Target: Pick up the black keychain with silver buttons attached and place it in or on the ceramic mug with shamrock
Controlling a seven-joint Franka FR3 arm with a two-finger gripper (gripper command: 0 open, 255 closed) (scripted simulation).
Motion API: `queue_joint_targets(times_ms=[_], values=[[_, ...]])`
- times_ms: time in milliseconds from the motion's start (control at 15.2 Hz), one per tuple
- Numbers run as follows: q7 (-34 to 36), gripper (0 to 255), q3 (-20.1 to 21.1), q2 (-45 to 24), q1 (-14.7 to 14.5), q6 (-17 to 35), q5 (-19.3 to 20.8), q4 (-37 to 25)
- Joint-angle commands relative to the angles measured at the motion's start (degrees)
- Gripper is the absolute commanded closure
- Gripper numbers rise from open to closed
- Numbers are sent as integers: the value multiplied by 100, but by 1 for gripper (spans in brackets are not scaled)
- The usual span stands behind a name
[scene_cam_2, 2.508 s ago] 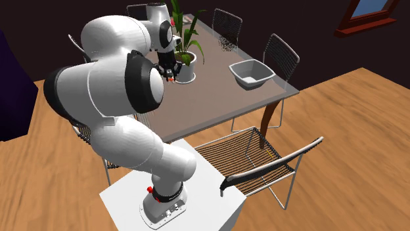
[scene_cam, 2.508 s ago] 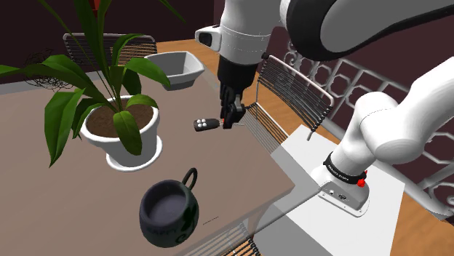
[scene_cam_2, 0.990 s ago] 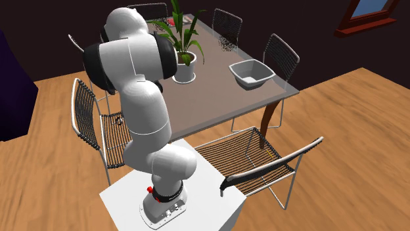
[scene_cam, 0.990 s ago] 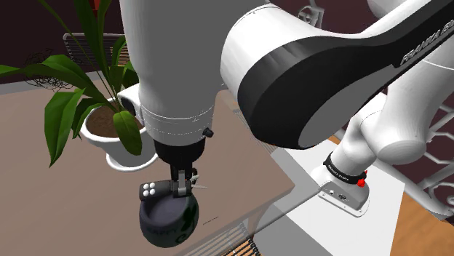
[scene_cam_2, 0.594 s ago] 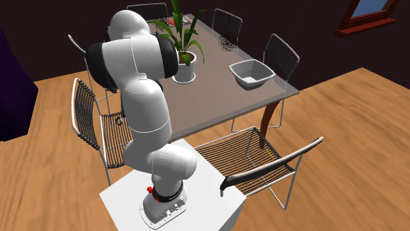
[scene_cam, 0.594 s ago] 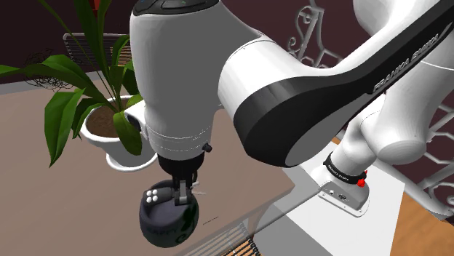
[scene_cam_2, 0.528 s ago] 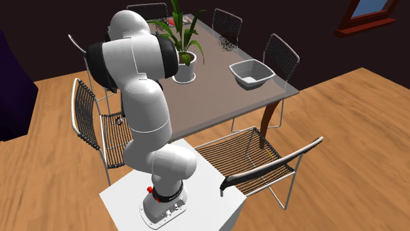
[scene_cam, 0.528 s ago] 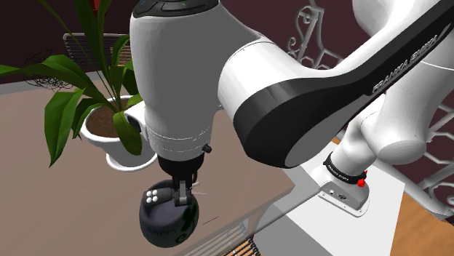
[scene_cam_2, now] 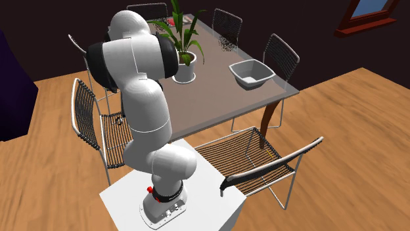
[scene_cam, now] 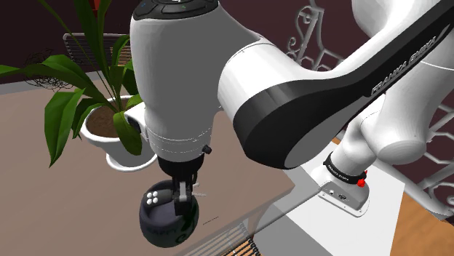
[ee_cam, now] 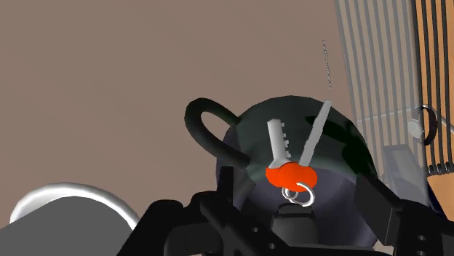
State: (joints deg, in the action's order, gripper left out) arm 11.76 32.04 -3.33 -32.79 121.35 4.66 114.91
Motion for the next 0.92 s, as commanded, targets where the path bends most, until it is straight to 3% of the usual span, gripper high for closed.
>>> queue_joint_targets(times_ms=[0, 198, 462, 858], values=[[0, 0, 0, 0, 0, 0, 0, 0], [0, 0, 0, 0, 0, 0, 0, 0], [-134, 0, 2, 284, 21, -678, -195, -443], [-134, 0, 1, 284, 20, -678, -195, -443]])
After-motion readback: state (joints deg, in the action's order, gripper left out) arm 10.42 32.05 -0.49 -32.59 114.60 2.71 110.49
